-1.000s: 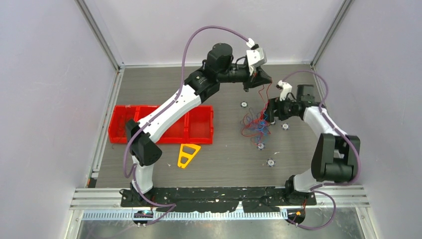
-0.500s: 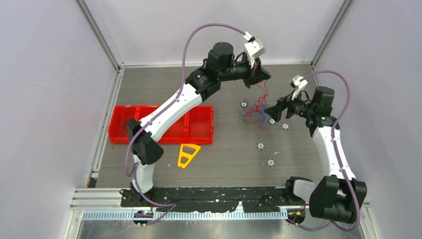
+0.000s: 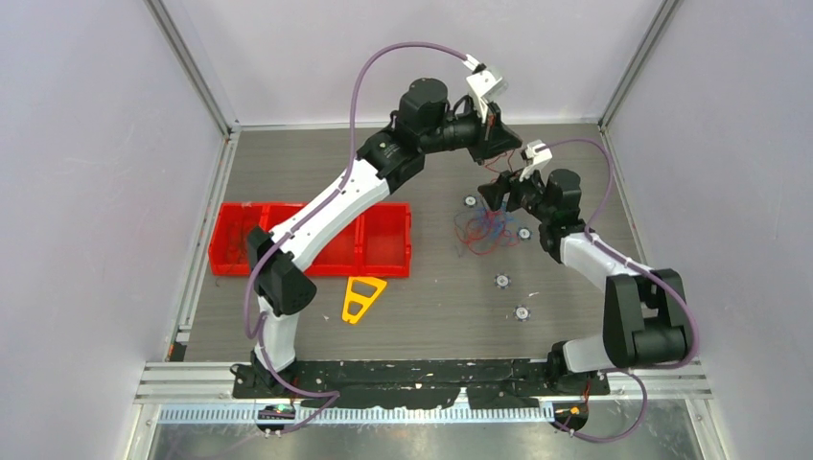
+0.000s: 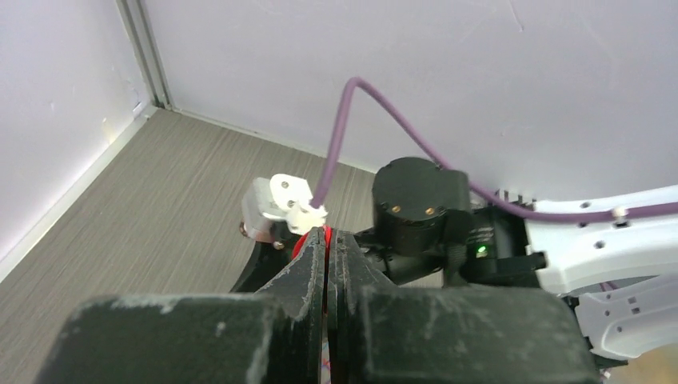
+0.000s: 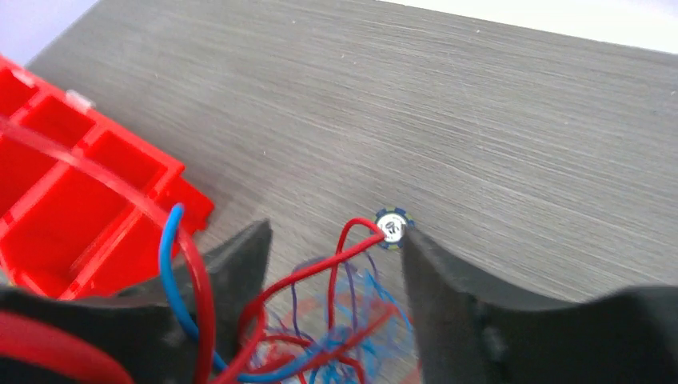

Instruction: Untangle the cables

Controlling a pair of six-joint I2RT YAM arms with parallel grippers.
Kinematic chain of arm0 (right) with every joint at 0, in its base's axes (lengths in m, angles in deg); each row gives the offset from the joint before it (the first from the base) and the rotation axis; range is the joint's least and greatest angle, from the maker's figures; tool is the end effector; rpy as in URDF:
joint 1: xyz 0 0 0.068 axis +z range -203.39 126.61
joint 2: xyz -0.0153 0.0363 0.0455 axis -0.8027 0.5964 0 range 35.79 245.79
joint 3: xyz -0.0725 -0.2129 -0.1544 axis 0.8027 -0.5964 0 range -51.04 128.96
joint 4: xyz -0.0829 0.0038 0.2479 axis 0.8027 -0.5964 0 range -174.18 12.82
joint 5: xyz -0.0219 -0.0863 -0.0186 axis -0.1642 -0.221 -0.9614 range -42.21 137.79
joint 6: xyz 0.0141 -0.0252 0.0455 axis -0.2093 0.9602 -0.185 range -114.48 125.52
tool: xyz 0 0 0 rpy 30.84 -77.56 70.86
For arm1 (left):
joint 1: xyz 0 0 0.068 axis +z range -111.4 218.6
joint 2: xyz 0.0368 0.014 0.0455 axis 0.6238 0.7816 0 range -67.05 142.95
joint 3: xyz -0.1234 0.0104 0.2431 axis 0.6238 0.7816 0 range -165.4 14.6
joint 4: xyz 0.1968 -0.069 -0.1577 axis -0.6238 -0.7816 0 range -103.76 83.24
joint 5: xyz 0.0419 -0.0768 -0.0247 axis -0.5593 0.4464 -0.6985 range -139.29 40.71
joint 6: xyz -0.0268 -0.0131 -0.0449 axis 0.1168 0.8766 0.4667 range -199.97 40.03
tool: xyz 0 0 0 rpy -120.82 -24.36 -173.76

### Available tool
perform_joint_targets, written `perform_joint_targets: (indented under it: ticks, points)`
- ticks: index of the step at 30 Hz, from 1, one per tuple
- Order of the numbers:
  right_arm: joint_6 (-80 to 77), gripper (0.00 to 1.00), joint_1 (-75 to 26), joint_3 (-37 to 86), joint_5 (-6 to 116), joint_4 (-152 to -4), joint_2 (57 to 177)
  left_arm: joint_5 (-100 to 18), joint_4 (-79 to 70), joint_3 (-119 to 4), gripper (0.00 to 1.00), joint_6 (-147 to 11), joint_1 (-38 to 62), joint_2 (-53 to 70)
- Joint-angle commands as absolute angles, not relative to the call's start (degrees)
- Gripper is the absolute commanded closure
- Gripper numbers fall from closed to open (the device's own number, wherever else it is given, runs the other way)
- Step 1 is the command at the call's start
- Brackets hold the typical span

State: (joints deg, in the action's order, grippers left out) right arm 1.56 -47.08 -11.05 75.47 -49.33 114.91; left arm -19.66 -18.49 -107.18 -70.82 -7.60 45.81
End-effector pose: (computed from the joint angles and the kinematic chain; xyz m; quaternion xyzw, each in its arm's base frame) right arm 0.2979 0.0496 0.2442 -0.1670 0.7474 0.2393 0.5968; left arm 0.3058 -0.3442 0.4488 0.3896 0.6079 -0.4736 0.5044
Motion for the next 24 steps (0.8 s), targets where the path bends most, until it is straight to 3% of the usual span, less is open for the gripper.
perform_joint_targets:
  ticks: [1,4,8,16,24]
  points:
    - [-0.67,0.42,-46.36,-7.26,73.16,-41.9,119.28,-18.47,-12.47,-114.59,1.0,-67.91,-6.56,43.81]
    - [0.53,0.58,-46.3,-8.17,73.7,-43.71,121.04,-17.81,-12.47,-120.44,1.0,-67.38,-6.32,44.53]
    - [0.21,0.64,-47.27,-8.35,73.92,-47.58,120.58,-18.82,-11.48,-125.44,1.0,-68.08,-6.23,43.95]
    - [-1.7,0.65,-49.16,-5.92,75.81,-60.89,121.98,-28.56,-5.86,-129.32,1.0,-76.26,-6.23,41.52]
    - [-2.56,0.53,-52.16,-0.89,75.65,-75.87,128.0,-37.7,-1.63,-130.36,1.0,-79.77,-5.59,39.02]
